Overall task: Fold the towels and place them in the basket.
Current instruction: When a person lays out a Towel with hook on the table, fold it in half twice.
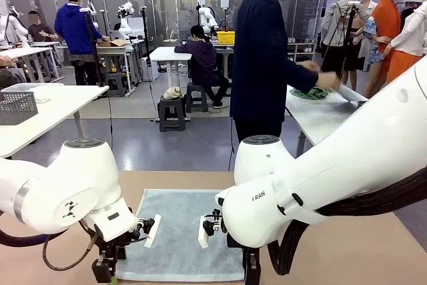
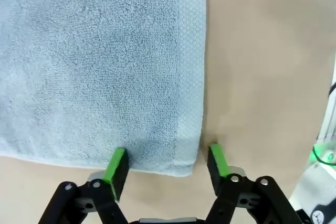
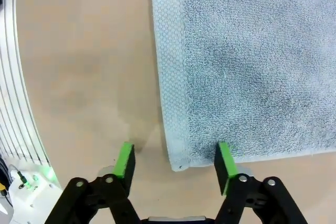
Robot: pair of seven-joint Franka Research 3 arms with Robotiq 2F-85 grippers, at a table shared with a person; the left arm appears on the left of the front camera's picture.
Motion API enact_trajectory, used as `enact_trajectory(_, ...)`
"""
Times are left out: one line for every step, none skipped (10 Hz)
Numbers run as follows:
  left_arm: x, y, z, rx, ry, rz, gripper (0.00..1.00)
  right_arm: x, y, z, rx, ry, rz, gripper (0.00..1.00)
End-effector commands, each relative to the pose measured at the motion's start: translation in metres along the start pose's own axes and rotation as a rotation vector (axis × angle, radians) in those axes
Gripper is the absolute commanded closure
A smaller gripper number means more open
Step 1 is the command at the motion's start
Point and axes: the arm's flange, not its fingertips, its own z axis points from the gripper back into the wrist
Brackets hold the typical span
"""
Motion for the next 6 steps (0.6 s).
enact_trajectory(-0.0092,-0.011,-0.0078,0.01,-0.026,-0.02,0.28,-0.0017,-0.0019,-0.0035,-0.021,-0.006,0.012,0.25)
enact_trajectory(-0.0088,-0.0105,-0.0066,0.016,-0.023,-0.023,0.57,-0.0012,-0.002,-0.002,-0.029,-0.003,0.008,0.6)
enact_trajectory(-0.0084,-0.0101,-0.0062,0.02,-0.02,-0.027,0.47,-0.0014,-0.0025,-0.0014,-0.036,0.001,0.008,0.45)
enact_trajectory(-0.0081,-0.0098,-0.0056,0.02,-0.017,-0.029,0.76,-0.0012,-0.0025,-0.0016,-0.039,0.005,0.005,0.8)
enact_trajectory(-0.0083,-0.0093,-0.0059,0.023,-0.015,-0.031,0.54,-0.0018,-0.0027,-0.0021,-0.044,0.009,0.004,0.55)
enact_trajectory(-0.0082,-0.0092,-0.0055,0.024,-0.015,-0.033,0.96,-0.0019,-0.0025,-0.002,-0.048,0.011,0.002,1.0)
